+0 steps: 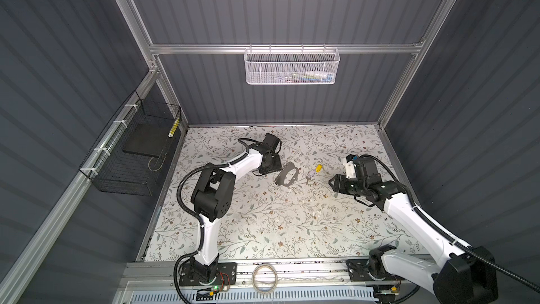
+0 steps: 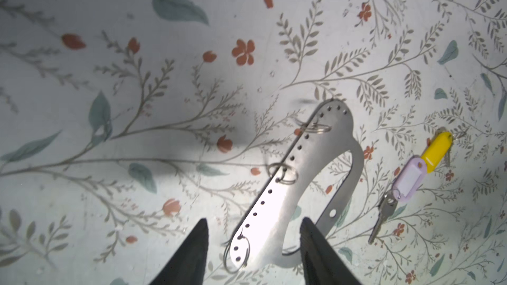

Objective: Attach keys to a key ring
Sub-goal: Pick up the keyring from the center of the table.

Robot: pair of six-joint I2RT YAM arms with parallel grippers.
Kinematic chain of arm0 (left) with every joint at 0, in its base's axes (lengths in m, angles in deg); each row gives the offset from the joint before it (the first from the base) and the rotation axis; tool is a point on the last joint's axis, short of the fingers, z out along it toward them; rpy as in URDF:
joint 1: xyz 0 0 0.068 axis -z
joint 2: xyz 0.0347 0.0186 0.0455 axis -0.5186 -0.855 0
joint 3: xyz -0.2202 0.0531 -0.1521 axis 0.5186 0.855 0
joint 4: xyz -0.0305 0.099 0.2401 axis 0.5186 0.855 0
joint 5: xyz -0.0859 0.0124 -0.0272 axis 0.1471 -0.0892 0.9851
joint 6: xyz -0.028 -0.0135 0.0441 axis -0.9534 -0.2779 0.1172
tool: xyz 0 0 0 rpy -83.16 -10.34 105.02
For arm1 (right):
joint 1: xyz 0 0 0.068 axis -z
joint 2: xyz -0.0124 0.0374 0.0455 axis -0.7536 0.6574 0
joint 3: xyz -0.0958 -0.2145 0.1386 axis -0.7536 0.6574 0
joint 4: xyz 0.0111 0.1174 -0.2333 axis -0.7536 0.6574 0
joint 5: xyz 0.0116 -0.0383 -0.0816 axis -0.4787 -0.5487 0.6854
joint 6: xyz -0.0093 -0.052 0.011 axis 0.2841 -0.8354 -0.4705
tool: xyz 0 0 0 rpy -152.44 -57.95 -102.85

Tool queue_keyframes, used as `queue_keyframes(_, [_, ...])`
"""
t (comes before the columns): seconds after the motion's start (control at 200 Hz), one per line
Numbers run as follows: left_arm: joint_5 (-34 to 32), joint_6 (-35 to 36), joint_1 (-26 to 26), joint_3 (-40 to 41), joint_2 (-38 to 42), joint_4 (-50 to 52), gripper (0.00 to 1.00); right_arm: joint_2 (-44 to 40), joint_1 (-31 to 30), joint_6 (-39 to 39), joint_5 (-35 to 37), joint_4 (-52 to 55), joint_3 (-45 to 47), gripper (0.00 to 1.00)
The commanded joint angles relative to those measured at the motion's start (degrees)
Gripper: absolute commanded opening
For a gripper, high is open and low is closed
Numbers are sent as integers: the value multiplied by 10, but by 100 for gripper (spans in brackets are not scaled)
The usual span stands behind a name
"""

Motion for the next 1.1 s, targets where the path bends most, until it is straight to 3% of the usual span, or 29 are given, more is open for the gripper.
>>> queue_keyframes(0.0, [9,66,2,-46,-38,9,54,-2,-4,-6,7,9,-13,53])
queue_keyframes(0.38, [52,173,-5,-143,-117,18,52,-6,-4,-12,16,21,-15,53])
queue_keyframes(1.096, [83,236,-5,-148,-141,-18,37,2,-4,-17,17,30,-30,53])
